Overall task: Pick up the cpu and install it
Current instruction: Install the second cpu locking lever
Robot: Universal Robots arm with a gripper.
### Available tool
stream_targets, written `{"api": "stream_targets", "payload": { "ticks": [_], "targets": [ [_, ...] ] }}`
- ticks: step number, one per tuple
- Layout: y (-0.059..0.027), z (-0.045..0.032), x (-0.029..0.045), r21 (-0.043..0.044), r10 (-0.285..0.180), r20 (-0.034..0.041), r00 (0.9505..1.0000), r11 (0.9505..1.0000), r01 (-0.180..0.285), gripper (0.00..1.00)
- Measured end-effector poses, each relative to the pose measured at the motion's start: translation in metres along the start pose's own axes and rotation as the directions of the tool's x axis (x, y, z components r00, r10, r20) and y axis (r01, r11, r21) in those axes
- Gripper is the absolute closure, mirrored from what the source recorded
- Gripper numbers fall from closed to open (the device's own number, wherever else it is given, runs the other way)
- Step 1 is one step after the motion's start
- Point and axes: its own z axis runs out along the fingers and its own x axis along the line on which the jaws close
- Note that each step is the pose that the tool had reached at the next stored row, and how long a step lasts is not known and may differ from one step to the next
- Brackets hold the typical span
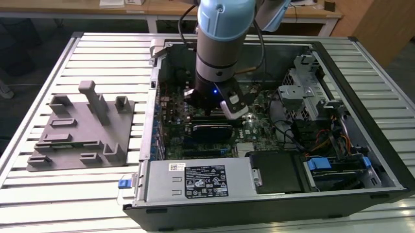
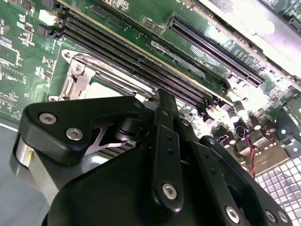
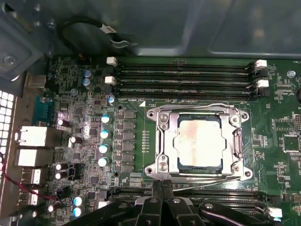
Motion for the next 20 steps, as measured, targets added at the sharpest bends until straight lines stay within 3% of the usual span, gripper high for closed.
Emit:
{"api": "stream_targets", "payload": {
  "ticks": [5,15,20],
  "targets": [
    [-0.0028,0.0021,0.0,-0.0259,-0.004,-0.0004,1.0,0.9997,0.004,0.89],
    [-0.0075,0.005,0.0018,-0.0489,-0.009,-0.0008,1.0,0.9988,0.008,0.89],
    [-0.0082,0.0086,0.003,-0.0736,-0.011,-0.0008,0.9999,0.9972,0.011,0.89]
  ]
}}
